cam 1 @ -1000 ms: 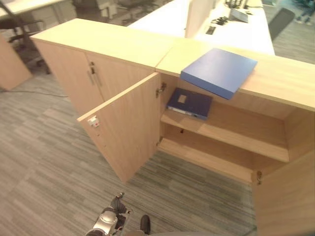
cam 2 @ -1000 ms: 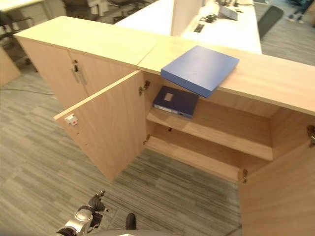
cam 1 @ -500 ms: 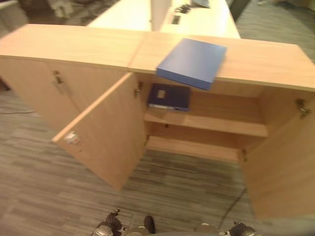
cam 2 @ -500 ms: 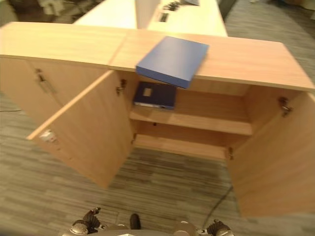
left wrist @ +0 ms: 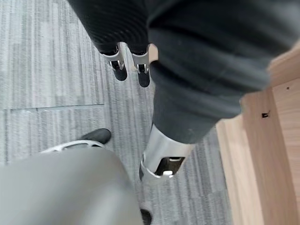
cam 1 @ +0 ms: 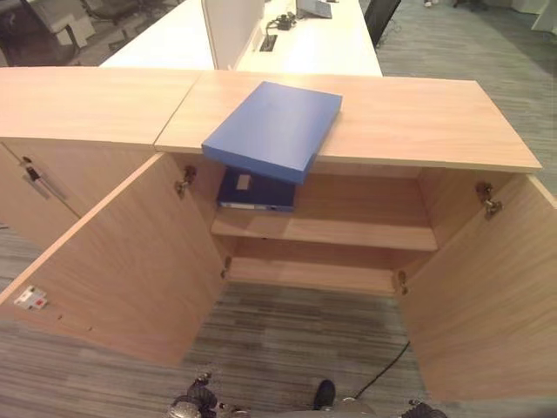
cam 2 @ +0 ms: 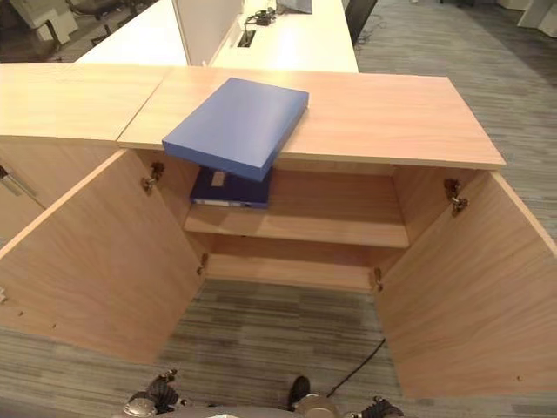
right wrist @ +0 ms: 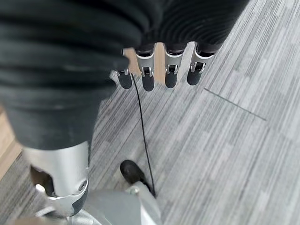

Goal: Put the empty folder in the office cabinet

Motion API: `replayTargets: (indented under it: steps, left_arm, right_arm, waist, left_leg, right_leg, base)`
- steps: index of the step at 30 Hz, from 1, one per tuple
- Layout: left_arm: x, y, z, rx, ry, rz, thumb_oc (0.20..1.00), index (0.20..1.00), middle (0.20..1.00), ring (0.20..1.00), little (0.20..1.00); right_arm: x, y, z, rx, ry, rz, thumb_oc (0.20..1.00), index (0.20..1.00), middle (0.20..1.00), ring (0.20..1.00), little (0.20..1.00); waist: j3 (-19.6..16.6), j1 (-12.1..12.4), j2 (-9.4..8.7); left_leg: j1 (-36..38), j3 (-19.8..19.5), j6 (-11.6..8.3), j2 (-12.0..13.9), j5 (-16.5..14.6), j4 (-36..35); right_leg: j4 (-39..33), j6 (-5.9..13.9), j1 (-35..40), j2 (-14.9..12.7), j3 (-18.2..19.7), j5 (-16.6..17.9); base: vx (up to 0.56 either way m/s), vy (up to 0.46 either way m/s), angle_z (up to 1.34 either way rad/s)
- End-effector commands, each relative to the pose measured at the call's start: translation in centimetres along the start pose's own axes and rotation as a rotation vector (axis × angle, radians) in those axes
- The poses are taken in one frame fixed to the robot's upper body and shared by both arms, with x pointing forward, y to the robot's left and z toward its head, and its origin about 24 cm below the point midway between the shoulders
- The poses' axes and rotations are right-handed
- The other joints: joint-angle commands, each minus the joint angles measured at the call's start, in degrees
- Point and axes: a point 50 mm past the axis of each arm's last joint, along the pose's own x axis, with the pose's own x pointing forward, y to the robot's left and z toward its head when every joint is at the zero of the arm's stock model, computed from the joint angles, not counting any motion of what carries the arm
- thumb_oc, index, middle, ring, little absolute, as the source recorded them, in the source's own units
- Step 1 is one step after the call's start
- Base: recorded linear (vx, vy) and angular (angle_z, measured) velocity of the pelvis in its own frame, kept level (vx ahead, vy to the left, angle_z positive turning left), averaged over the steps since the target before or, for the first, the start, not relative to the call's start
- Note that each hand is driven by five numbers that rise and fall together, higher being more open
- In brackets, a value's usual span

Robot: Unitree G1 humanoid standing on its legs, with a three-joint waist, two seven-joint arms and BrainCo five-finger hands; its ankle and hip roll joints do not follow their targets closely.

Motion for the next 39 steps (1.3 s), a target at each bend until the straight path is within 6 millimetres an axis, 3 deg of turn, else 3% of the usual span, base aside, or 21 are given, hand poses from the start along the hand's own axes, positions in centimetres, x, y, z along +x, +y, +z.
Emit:
replayTargets:
  steps: [1, 2, 3, 4, 6, 7, 8, 17, 18, 20, 22, 24, 28, 29, 30, 31, 33, 35, 36, 39]
  left_arm:
    - [0.3, -0.6, 2.3, -0.102, -0.059, -0.024, 1.0, 1.0, 1.0, 1.0, 1.0]
    - [0.3, -0.7, 2.3, -0.102, -0.059, -0.024, 1.0, 1.0, 1.0, 1.0, 1.0]
    - [0.2, -1.0, 2.6, -0.123, -0.075, -0.04, 1.0, 1.0, 1.0, 1.0, 1.0]
    - [0.2, -1.0, 2.6, -0.123, -0.075, -0.04, 1.0, 1.0, 1.0, 1.0, 1.0]
    - [0.2, -1.2, 2.8, -0.129, -0.09, -0.052, 1.0, 1.0, 1.0, 1.0, 1.0]
    - [0.2, -1.4, 3.5, -0.12, -0.111, -0.065, 1.0, 1.0, 1.0, 1.0, 1.0]
    - [0.2, -1.4, 3.9, -0.141, -0.13, -0.071, 1.0, 1.0, 1.0, 1.0, 1.0]
    - [-0.1, -1.6, 5.5, -0.154, -0.216, -0.091, 1.0, 1.0, 1.0, 1.0, 1.0]
    - [-0.7, -1.4, 7.5, -0.155, -0.326, -0.096, 1.0, 1.0, 1.0, 1.0, 1.0]
    - [-1.6, -1.2, 9.2, -0.146, -0.431, -0.124, 1.0, 1.0, 1.0, 1.0, 1.0]
    - [-5.7, 1.0, 13.5, -0.193, -0.751, -0.169, 1.0, 1.0, 1.0, 1.0, 1.0]
    - [-5.8, 1.1, 13.4, -0.193, -0.749, -0.168, 1.0, 1.0, 1.0, 1.0, 1.0]
    - [-13.0, 5.0, 17.0, -0.273, -1.145, -0.04, 1.0, 1.0, 1.0, 1.0, 1.0]
    - [-13.0, 5.0, 17.0, -0.273, -1.145, -0.039, 1.0, 1.0, 1.0, 1.0, 1.0]
    - [-15.4, 6.6, 17.8, -0.234, -1.27, 0.105, 1.0, 1.0, 1.0, 1.0, 1.0]
    - [-15.5, 6.6, 17.7, -0.233, -1.269, 0.108, 1.0, 1.0, 1.0, 1.0, 1.0]
    - [-19.0, 8.5, 18.6, -0.148, -1.441, 0.356, 1.0, 1.0, 1.0, 1.0, 1.0]
    - [-20.0, 8.8, 18.8, -0.13, -1.486, 0.427, 1.0, 1.0, 1.0, 1.0, 1.0]
    - [-21.9, 9.2, 19.5, -0.129, -1.592, 0.55, 1.0, 1.0, 1.0, 1.0, 1.0]
    - [-23.1, 9.2, 20.0, -0.117, -1.659, 0.675, 1.0, 1.0, 1.0, 1.0, 1.0]
  right_arm:
    - [0.1, -0.4, 0.4, -0.013, 0.011, -0.017, 1.0, 1.0, 1.0, 1.0, 1.0]
    - [0.1, -0.4, 0.4, -0.013, 0.011, -0.017, 1.0, 1.0, 1.0, 1.0, 1.0]
    - [0.1, -0.6, 0.1, -0.027, 0.023, -0.022, 1.0, 1.0, 1.0, 1.0, 1.0]
    - [0.1, -0.6, 0.0, -0.027, 0.023, -0.022, 1.0, 1.0, 1.0, 1.0, 1.0]
    - [0.1, -0.4, -0.3, -0.041, 0.033, -0.016, 1.0, 1.0, 1.0, 1.0, 1.0]
    - [0.1, -0.7, -0.4, -0.066, 0.033, -0.02, 1.0, 1.0, 1.0, 1.0, 1.0]
    - [0.1, -0.7, -0.1, -0.065, 0.02, -0.022, 1.0, 1.0, 1.0, 1.0, 1.0]
    - [0.0, 0.4, -0.2, -0.026, 0.021, 0.004, 1.0, 1.0, 1.0, 1.0, 1.0]
    - [-0.1, 1.0, -0.2, -0.024, 0.017, 0.018, 1.0, 1.0, 1.0, 1.0, 1.0]
    - [-0.1, 1.1, -0.5, -0.032, 0.025, 0.023, 1.0, 1.0, 1.0, 1.0, 1.0]
    - [0.0, 0.6, -0.1, -0.032, 0.013, 0.017, 1.0, 1.0, 1.0, 1.0, 1.0]
    - [0.0, 0.7, -0.1, -0.033, 0.014, 0.018, 1.0, 1.0, 1.0, 1.0, 1.0]
    - [-0.1, 1.0, -0.2, 0.001, 0.026, 0.027, 1.0, 1.0, 1.0, 1.0, 1.0]
    - [-0.1, 1.0, -0.2, 0.0, 0.025, 0.027, 1.0, 1.0, 1.0, 1.0, 1.0]
    - [-0.2, 2.0, -0.6, 0.014, 0.033, 0.041, 1.0, 1.0, 1.0, 1.0, 1.0]
    - [-0.2, 2.0, -0.6, 0.013, 0.033, 0.042, 1.0, 1.0, 1.0, 1.0, 1.0]
    - [-0.5, 3.4, -0.4, 0.033, 0.018, 0.047, 1.0, 1.0, 1.0, 1.0, 1.0]
    - [-0.5, 3.8, -0.3, 0.033, 0.013, 0.048, 1.0, 1.0, 1.0, 1.0, 1.0]
    - [-0.8, 4.7, -0.4, 0.028, 0.011, 0.058, 1.0, 1.0, 1.0, 1.0, 1.0]
    - [-1.0, 5.6, -0.6, 0.009, 0.005, 0.061, 1.0, 1.0, 1.0, 1.0, 1.0]
  waist:
    - [3.03, 1.48, -2.27]
    - [2.96, 1.38, -2.21]
    - [3.09, 2.24, -2.62]
    - [3.04, 2.24, -2.65]
    - [2.88, 3.39, -3.01]
    - [2.72, 4.26, -2.51]
    - [2.54, 4.69, -2.19]
    - [-0.18, 3.57, -0.57]
    - [-1.15, 3.25, -0.26]
    - [-1.39, 3.21, -0.15]
    - [-1.28, 3.57, 0.02]
    - [-1.36, 3.56, -0.03]
    - [-1.38, 4.85, -0.56]
    - [-1.53, 4.75, -0.62]
    - [-1.41, 5.16, -0.92]
    - [-1.5, 5.1, -0.99]
    - [-1.42, 5.62, -1.37]
    - [-1.51, 5.65, -1.47]
    - [-1.65, 5.66, -1.64]
    - [-1.8, 5.39, -1.72]
  left_leg:
    - [-4.73, -0.7, 0.16, 1.04, -1.79, 20.92]
    - [-5.01, -0.85, 0.13, 1.13, -1.89, 21.21]
    - [-9.04, -1.84, 1.21, -1.11, -3.13, 20.11]
    - [-9.06, -1.83, 1.28, -1.17, -3.16, 20.07]
    - [-11.54, -3.77, 1.74, -4.94, -4.4, 13.8]
    - [-13.43, -6.08, 1.28, -7.66, 0.47, 4.67]
    - [-12.44, -7.53, 0.83, -8.47, 1.07, 1.27]
    - [-4.48, -9.24, 1.29, -10.13, 3.55, -10.85]
    - [-3.33, -9.46, 1.51, -10.48, 3.15, -12.5]
    - [-2.81, -9.37, 1.79, -10.61, 2.63, -12.5]
    - [-1.98, -9.25, 2.06, -10.96, 1.72, -12.5]
    - [-1.96, -9.22, 2.07, -10.96, 1.7, -12.5]
    - [-0.92, -9.31, 2.27, -11.18, 0.62, -12.5]
    - [-1.2, -9.35, 2.31, -11.24, 0.86, -12.5]
    - [-0.99, -9.59, 2.39, -11.35, 0.49, -12.5]
    - [-1.05, -9.6, 2.4, -11.36, 0.51, -12.5]
    - [-0.64, -9.75, 2.35, -11.32, -0.19, -12.5]
    - [-0.9, -9.76, 2.38, -11.4, 0.1, -12.5]
    - [-0.77, -9.67, 2.3, -11.45, -0.07, -12.5]
    - [-0.54, -9.55, 2.29, -11.51, -0.33, -12.5]
  right_leg:
    - [3.66, -0.49, 2.2, 0.19, 1.52, -4.72]
    - [3.67, -0.54, 2.11, 0.26, 1.42, -4.76]
    - [2.67, -0.2, 3.3, -0.19, 2.26, -5.19]
    - [2.66, -0.16, 3.28, -0.25, 2.25, -5.18]
    - [1.5, 0.9, 4.08, -0.8, 3.61, -4.77]
    - [0.6, 1.3, 4.25, -0.54, 4.22, -3.8]
    - [0.44, 1.59, 4.51, -0.37, 5.43, -3.8]
    - [-1.76, 2.36, 5.42, 0.51, 6.22, -2.54]
    - [-3.0, 2.97, 5.77, 0.74, 6.38, -1.96]
    - [-3.17, 3.31, 6.08, 0.68, 6.57, -2.02]
    - [-3.17, 4.07, 6.67, 0.16, 6.87, -1.95]
    - [-3.17, 4.07, 6.67, 0.15, 6.9, -1.95]
    - [-3.17, 4.76, 7.27, -0.2, 7.58, -1.74]
    - [-3.17, 4.75, 7.03, -0.26, 7.52, -1.59]
    - [-3.17, 4.83, 7.05, -0.29, 7.53, -1.63]
    - [-3.17, 4.84, 7.0, -0.3, 7.52, -1.63]
    - [-3.17, 5.08, 7.25, -0.26, 7.58, -1.94]
    - [-3.17, 5.14, 6.97, -0.38, 7.51, -1.68]
    - [-3.17, 5.27, 7.0, -0.44, 7.42, -1.68]
    - [-3.17, 5.43, 7.12, -0.55, 7.42, -1.61]
  base:
    - [0.04, -0.117, -0.35]
    - [0.13, -0.115, -0.3]
    - [0.09, -0.002, -0.13]
    - [0.14, 0.023, 0.01]
    - [0.1, 0.111, -0.15]
    - [0.1, 0.163, -0.27]
    - [0.06, 0.122, -0.29]
    - [0.09, 0.071, -0.2]
    - [0.12, 0.105, -0.06]
    - [0.08, 0.079, 0.07]
    - [0.07, 0.072, 0.04]
    - [0.01, 0.017, -0.01]
    - [0.06, 0.031, -0.07]
    - [0.03, 0.0, -0.09]
    - [0.0, 0.0, 0.0]
    - [0.0, 0.0, 0.0]
    - [0.02, -0.004, -0.01]
    - [0.0, 0.0, 0.0]
    - [0.0, 0.0, 0.0]
    - [0.0, 0.0, 0.0]
